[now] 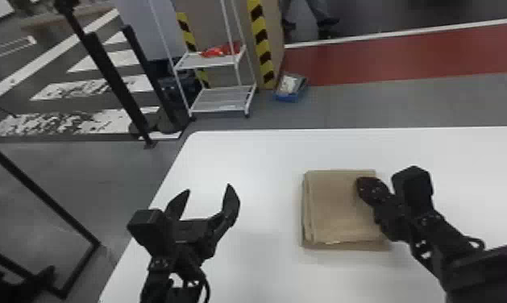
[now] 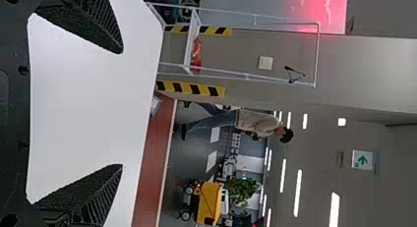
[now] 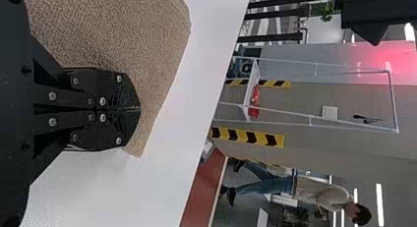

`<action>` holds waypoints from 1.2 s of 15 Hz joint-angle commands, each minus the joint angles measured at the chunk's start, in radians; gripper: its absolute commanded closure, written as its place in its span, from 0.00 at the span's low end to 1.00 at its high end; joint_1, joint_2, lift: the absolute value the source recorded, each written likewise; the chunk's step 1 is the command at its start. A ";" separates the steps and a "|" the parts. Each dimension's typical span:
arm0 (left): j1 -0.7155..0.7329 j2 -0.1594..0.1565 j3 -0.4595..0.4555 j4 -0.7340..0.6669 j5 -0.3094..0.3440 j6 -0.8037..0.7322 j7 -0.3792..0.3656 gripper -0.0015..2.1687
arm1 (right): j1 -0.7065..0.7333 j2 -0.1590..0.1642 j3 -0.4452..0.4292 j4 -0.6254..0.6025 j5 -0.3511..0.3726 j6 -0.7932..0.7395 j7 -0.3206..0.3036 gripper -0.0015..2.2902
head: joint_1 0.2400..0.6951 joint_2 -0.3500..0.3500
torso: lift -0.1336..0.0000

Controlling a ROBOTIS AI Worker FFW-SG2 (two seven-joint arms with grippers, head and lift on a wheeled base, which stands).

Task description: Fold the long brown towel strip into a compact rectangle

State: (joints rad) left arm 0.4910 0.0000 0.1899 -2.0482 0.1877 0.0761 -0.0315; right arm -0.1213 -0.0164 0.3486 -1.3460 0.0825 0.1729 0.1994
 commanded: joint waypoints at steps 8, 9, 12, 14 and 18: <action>0.126 -0.003 0.013 -0.049 0.012 -0.166 -0.007 0.02 | 0.209 -0.011 0.036 -0.255 -0.015 -0.201 -0.094 0.03 | 1.00 1.00 | 0.13; 0.162 -0.003 0.019 -0.059 0.022 -0.218 -0.013 0.02 | 0.215 -0.013 0.056 -0.255 -0.015 -0.174 -0.123 0.00 | 1.00 1.00 | 0.13; 0.216 -0.003 0.056 -0.067 0.027 -0.270 -0.038 0.02 | 0.267 -0.023 0.107 -0.306 -0.013 -0.091 -0.249 0.01 | 1.00 1.00 | 0.14; 0.219 -0.003 0.088 -0.052 0.030 -0.264 -0.056 0.02 | 0.302 -0.042 0.144 -0.366 0.005 -0.020 -0.336 0.02 | 1.00 1.00 | 0.14; 0.219 -0.003 0.178 -0.043 0.049 -0.209 -0.108 0.02 | 0.362 -0.137 0.142 -0.484 0.003 0.014 -0.350 0.02 | 1.00 1.00 | 0.14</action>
State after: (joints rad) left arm 0.7102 0.0000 0.3401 -2.0943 0.2299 -0.1447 -0.1284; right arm 0.2193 -0.1119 0.5065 -1.7907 0.0957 0.1854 -0.1544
